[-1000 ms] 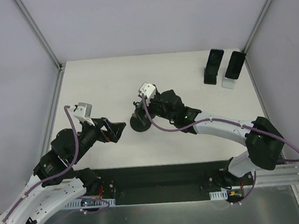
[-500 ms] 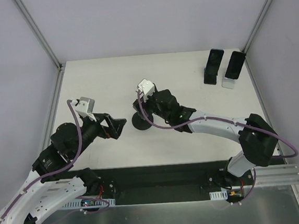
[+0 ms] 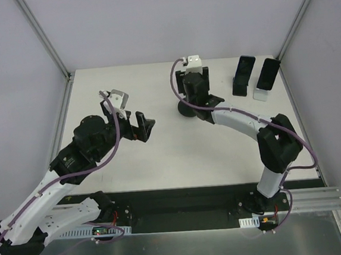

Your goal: Place the phone on the phone stand

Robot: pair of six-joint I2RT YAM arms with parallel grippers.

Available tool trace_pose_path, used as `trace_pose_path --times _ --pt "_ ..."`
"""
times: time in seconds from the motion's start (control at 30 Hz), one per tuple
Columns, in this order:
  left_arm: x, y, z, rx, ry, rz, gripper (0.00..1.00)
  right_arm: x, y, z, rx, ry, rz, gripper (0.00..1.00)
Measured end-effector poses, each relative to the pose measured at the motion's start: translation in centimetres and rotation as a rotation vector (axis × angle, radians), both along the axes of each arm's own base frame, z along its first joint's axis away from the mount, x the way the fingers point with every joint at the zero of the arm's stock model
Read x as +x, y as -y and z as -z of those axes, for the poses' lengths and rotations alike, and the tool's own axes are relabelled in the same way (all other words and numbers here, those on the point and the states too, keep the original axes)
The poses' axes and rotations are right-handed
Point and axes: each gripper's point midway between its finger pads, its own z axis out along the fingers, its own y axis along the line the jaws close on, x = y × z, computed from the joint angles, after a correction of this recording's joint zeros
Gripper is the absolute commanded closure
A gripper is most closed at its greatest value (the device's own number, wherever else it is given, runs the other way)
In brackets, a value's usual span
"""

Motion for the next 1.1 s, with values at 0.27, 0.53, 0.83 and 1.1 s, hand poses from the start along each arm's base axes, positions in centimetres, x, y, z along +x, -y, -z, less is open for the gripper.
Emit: trace_pose_path --times 0.27,0.53,0.83,1.1 --pt "3.9 1.9 -0.4 0.083 -0.005 0.012 0.01 9.6 8.3 -0.2 0.036 0.021 0.377 0.99" --pt "6.9 0.8 2.6 0.072 -0.080 -0.006 0.01 14.4 11.7 0.4 0.051 0.027 0.485 0.99" --pt "7.5 -0.7 5.1 0.052 -0.131 -0.023 0.02 15.8 12.7 0.7 0.075 0.026 0.495 0.45" --pt "7.3 -0.7 4.9 0.043 -0.114 -0.022 0.02 16.1 11.7 0.0 0.068 0.010 0.427 0.04"
